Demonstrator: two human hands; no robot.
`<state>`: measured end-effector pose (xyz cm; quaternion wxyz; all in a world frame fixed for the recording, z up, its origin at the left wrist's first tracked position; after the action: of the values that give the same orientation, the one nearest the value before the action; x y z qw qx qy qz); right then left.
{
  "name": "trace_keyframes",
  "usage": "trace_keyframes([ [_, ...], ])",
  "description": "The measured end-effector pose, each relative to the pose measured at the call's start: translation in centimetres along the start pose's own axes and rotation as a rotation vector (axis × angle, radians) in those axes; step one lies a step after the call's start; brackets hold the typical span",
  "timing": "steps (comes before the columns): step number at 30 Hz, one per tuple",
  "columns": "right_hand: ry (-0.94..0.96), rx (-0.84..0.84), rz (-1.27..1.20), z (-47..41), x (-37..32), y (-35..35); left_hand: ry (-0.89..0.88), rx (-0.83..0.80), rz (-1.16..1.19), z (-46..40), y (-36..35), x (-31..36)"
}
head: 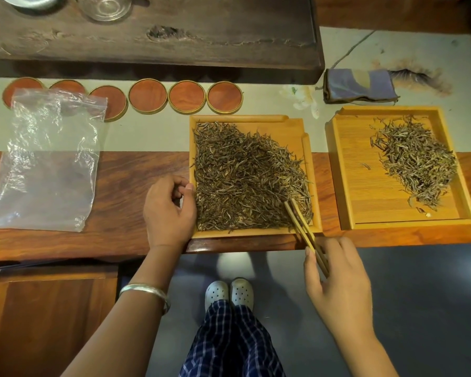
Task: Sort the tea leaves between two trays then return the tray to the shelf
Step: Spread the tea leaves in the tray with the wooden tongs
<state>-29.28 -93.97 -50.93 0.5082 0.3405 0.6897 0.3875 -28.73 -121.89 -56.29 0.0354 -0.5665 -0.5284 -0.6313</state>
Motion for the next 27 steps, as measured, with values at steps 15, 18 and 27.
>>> trace_keyframes([
  [15, 0.024, -0.005, -0.012, -1.5, -0.8, -0.8, 0.005, 0.009, 0.002, 0.0, 0.1, 0.0],
  [18, 0.017, 0.019, -0.017, -1.2, -0.6, -0.5, 0.004, 0.007, 0.002, 0.0, 0.0, -0.1],
  [27, 0.118, -0.070, -0.068, -1.1, -3.1, -1.6, -0.010, 0.010, -0.005, 0.0, 0.0, 0.0],
])
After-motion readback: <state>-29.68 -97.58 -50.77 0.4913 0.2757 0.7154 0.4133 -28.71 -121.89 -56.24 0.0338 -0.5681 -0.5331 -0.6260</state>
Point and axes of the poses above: each hand's wrist, its own z-axis away from the middle knuckle, its own y-axis out of the back of the hand, x = y × z, the point moved 3 cm from there along -z, towards the middle knuckle, and after that the axes turned 8 degrees about x, right-handed, at the moved point
